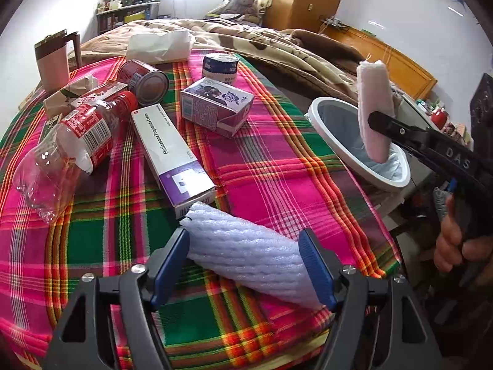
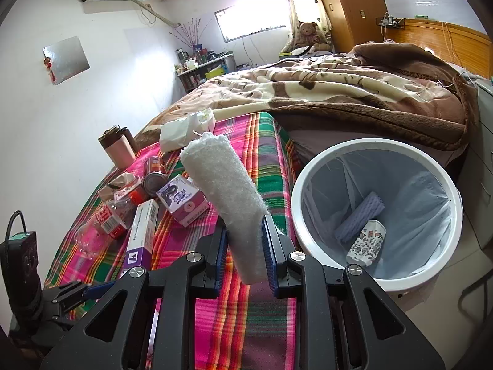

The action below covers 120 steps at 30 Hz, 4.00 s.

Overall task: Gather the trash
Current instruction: 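Lift the foam net and fuzzy roll and carry both toward the white bin, then lower both items over the bin and open both tools to release them, then move both open tools back toward the remaining trash on the bed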

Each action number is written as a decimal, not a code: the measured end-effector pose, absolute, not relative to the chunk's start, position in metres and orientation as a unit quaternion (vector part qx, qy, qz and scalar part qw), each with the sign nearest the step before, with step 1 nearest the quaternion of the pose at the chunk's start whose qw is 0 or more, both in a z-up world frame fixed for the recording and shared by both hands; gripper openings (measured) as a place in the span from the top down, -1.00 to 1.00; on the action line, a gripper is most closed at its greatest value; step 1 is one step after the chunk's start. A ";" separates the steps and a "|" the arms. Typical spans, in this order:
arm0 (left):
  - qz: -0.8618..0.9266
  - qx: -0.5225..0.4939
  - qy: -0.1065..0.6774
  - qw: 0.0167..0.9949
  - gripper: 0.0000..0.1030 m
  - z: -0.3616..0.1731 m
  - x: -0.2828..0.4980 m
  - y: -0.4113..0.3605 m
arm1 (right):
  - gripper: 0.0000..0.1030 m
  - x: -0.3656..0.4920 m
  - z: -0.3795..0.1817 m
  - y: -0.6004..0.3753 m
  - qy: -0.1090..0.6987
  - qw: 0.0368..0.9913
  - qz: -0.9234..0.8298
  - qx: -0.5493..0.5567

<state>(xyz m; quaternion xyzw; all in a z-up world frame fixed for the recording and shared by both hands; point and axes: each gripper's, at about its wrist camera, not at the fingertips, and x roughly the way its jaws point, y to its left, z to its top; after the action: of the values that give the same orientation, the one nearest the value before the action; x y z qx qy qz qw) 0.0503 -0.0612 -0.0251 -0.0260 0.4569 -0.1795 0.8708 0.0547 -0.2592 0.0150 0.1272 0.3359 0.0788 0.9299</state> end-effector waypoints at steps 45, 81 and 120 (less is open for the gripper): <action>-0.271 -0.022 0.355 0.895 0.37 0.036 0.080 -0.138 | 0.56 0.047 0.033 -0.309 0.305 0.940 0.025 0.153; -0.342 0.042 0.381 0.858 -0.31 0.015 0.139 -0.251 | 0.19 0.074 -0.003 -0.375 0.375 0.910 -0.091 0.150; -0.184 -0.026 0.351 0.918 -0.48 0.032 0.120 -0.051 | -0.25 0.092 0.014 -0.260 0.337 0.935 0.044 0.096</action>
<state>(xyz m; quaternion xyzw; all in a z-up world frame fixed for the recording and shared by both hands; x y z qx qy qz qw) 0.1202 -0.0509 0.0318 -0.0256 0.3513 -0.1843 0.9176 0.0916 -0.2600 0.0144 0.0959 0.3374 0.0445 0.9354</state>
